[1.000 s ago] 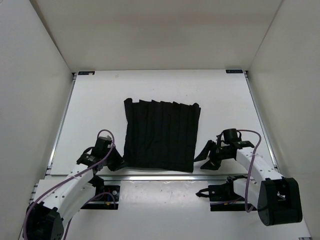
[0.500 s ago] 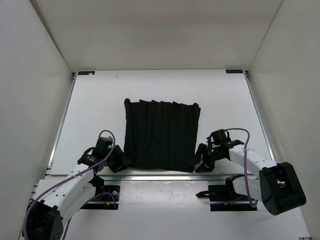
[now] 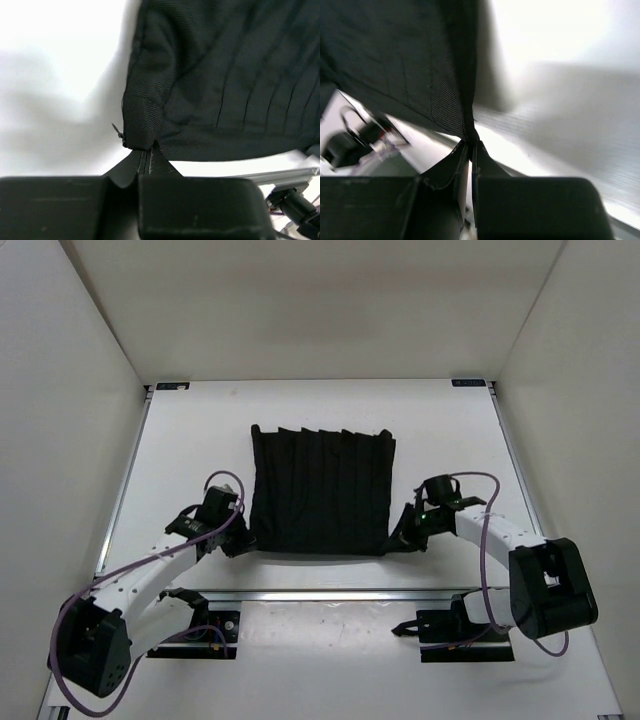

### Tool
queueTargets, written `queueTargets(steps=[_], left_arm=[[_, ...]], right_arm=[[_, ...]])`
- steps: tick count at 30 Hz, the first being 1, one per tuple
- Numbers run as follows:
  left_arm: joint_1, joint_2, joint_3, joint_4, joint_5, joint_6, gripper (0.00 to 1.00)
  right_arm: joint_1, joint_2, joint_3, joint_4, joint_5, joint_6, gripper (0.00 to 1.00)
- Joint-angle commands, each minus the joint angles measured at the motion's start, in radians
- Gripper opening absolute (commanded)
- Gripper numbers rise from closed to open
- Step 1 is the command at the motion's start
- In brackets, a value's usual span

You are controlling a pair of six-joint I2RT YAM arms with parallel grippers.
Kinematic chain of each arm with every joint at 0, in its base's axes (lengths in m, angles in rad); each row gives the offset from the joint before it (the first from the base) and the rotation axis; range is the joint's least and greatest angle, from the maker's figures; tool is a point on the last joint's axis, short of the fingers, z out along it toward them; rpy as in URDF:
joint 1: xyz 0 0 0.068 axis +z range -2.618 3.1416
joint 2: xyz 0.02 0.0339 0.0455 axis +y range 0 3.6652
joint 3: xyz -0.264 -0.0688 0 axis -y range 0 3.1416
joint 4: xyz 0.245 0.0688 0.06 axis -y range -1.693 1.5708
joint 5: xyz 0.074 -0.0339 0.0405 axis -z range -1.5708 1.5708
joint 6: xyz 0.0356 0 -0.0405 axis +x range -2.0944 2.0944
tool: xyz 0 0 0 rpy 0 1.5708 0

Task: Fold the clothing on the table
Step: Flatten the skirt out, then fold the skirt

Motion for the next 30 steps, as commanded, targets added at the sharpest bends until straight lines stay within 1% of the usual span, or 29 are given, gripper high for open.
queueTargets(steps=[1, 2, 3, 4, 6, 8, 11, 15, 18, 20, 23, 24, 25, 26, 27, 28, 30], left_arm=[[-0.03, 0.06, 0.106, 0.021, -0.061, 0.072, 0.01], [-0.044, 0.071, 0.117, 0.015, -0.051, 0.078, 0.2], [-0.058, 0.077, 0.122, 0.016, -0.048, 0.085, 0.31], [-0.058, 0.073, 0.116, 0.016, -0.042, 0.089, 0.41], [-0.053, 0.048, 0.095, 0.019, -0.039, 0.077, 0.55], [-0.033, 0.018, 0.073, 0.01, -0.06, 0.071, 0.63], [-0.024, -0.012, 0.044, 0.027, -0.065, 0.071, 0.7], [-0.032, 0.034, 0.028, 0.079, -0.083, 0.068, 0.7], [-0.041, 0.092, 0.044, 0.12, -0.15, 0.074, 0.71], [-0.033, 0.135, 0.056, 0.137, -0.164, 0.086, 0.7], [-0.052, 0.211, 0.074, 0.162, -0.177, 0.103, 0.68], [-0.052, 0.228, 0.081, 0.179, -0.183, 0.101, 0.59], [-0.052, 0.246, 0.085, 0.201, -0.172, 0.103, 0.43], [-0.055, 0.258, 0.079, 0.212, -0.164, 0.115, 0.34], [-0.061, 0.263, 0.09, 0.229, -0.158, 0.112, 0.12], [-0.07, 0.266, 0.1, 0.234, -0.163, 0.117, 0.0], [-0.07, 0.248, 0.123, 0.213, -0.149, 0.135, 0.0]], right_arm=[[-0.085, 0.008, 0.098, -0.068, 0.026, -0.122, 0.0], [-0.107, 0.011, 0.11, -0.09, 0.022, -0.134, 0.0], [-0.112, 0.02, 0.115, -0.089, 0.019, -0.151, 0.0], [-0.12, 0.03, 0.116, -0.098, 0.011, -0.159, 0.0], [-0.105, 0.043, 0.104, -0.095, 0.012, -0.164, 0.0], [-0.082, 0.04, 0.09, -0.073, 0.012, -0.147, 0.0], [-0.066, 0.04, 0.072, -0.049, 0.005, -0.127, 0.0], [-0.066, 0.056, 0.07, -0.035, 0.014, -0.128, 0.01], [-0.069, 0.065, 0.062, -0.035, 0.02, -0.141, 0.0], [-0.071, 0.074, 0.069, -0.036, 0.02, -0.136, 0.0], [-0.071, 0.074, 0.059, -0.024, 0.02, -0.142, 0.0], [-0.078, 0.074, 0.061, -0.02, 0.019, -0.141, 0.0], [-0.08, 0.074, 0.055, -0.018, 0.014, -0.144, 0.0], [-0.085, 0.077, 0.052, -0.017, 0.008, -0.148, 0.0], [-0.091, 0.079, 0.05, -0.017, 0.003, -0.154, 0.0], [-0.091, 0.071, 0.05, -0.023, -0.001, -0.157, 0.01], [-0.109, 0.065, 0.058, -0.059, -0.02, -0.183, 0.0]])
